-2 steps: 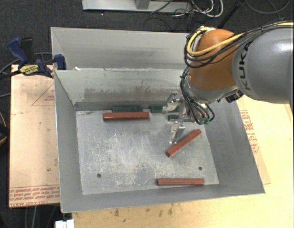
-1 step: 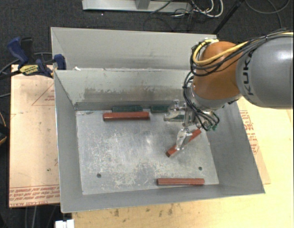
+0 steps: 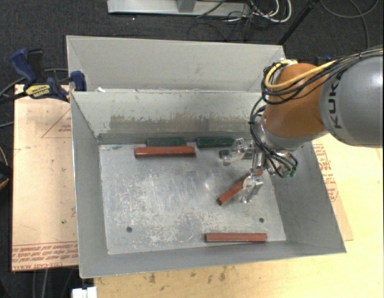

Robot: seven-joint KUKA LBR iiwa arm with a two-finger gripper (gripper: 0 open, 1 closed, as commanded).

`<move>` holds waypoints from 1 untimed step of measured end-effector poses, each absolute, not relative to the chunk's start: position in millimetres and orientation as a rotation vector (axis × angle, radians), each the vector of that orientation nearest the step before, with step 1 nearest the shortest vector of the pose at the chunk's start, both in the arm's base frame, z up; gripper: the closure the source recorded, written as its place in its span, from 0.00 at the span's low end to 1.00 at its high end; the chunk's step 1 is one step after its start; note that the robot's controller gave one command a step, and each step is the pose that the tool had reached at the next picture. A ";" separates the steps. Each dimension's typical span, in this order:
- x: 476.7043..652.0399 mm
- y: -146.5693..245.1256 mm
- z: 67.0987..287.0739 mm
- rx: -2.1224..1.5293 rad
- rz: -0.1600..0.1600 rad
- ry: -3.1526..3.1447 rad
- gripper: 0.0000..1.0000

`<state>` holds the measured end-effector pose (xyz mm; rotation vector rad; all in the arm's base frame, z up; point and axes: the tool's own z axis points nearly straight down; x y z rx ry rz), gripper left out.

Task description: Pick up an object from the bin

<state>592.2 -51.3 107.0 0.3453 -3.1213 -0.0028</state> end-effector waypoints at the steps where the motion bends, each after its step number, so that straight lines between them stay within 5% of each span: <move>1: 592.6 -61.4 123.7 0.522 -0.001 -3.101 0.00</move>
Offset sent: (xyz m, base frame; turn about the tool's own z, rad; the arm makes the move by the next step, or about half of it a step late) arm -0.0077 0.0041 -0.0370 -0.1572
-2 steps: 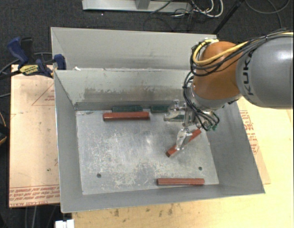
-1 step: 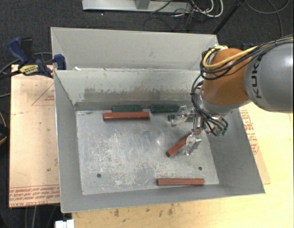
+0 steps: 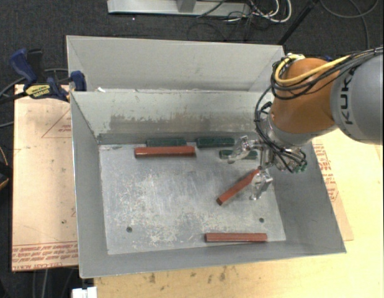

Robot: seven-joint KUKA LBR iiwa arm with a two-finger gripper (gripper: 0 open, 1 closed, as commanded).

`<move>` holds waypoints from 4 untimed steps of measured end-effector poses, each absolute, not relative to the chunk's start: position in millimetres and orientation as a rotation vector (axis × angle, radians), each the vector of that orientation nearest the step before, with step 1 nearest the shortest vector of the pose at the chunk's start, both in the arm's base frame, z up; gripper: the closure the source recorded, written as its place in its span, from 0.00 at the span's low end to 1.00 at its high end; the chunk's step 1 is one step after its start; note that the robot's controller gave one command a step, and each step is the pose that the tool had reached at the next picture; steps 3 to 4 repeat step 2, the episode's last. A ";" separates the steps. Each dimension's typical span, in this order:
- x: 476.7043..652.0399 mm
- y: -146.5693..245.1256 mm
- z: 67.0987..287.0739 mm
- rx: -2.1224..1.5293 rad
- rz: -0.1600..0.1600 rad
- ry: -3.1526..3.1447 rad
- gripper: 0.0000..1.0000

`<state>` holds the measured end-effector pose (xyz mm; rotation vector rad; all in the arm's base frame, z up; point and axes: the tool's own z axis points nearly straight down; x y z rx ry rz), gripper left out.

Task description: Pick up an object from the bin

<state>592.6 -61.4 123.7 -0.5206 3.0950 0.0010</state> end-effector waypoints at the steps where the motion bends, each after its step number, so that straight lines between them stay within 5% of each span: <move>1: 587.5 -50.2 80.2 -0.595 0.001 3.080 0.00; 2: 598.4 -49.3 78.6 -0.881 -0.006 2.988 1.00; 4: 598.4 -49.3 78.6 -0.881 -0.006 2.988 1.00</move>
Offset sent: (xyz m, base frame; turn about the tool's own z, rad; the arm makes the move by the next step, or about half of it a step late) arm -0.0021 0.0100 -0.0537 -0.2441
